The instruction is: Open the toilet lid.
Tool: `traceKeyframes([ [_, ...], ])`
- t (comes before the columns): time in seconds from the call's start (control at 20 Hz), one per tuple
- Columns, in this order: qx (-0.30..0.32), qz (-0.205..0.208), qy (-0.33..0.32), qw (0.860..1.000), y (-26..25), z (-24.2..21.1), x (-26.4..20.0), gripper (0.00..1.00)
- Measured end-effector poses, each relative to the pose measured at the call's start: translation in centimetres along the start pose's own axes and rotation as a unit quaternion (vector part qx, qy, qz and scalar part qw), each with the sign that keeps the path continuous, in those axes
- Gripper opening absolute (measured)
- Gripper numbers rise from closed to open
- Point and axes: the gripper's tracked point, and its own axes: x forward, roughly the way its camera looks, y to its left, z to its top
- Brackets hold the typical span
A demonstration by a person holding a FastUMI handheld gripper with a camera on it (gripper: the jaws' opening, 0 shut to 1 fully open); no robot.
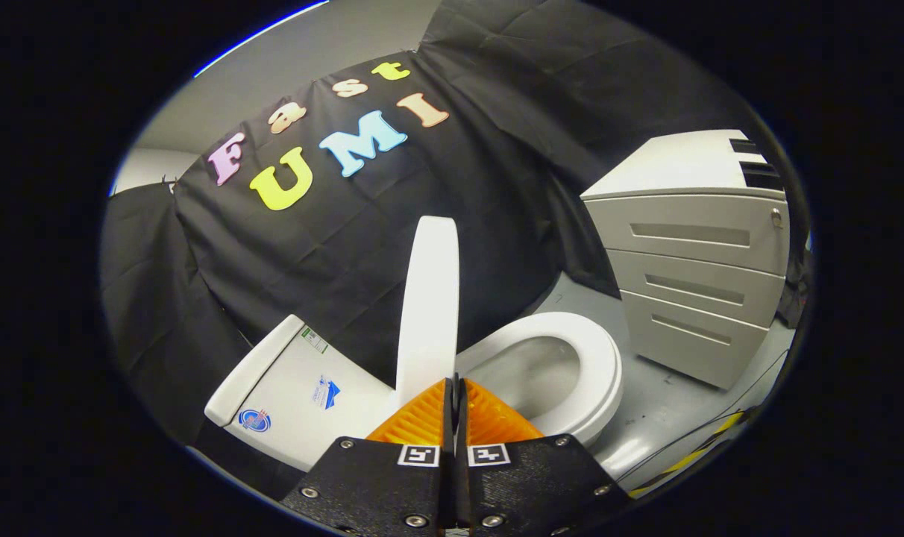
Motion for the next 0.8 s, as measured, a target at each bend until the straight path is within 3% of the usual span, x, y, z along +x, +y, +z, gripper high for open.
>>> traceKeyframes([
  [0.8,-0.157,0.005,-0.023,0.987,7.6,0.0,-0.7,0.0],
])
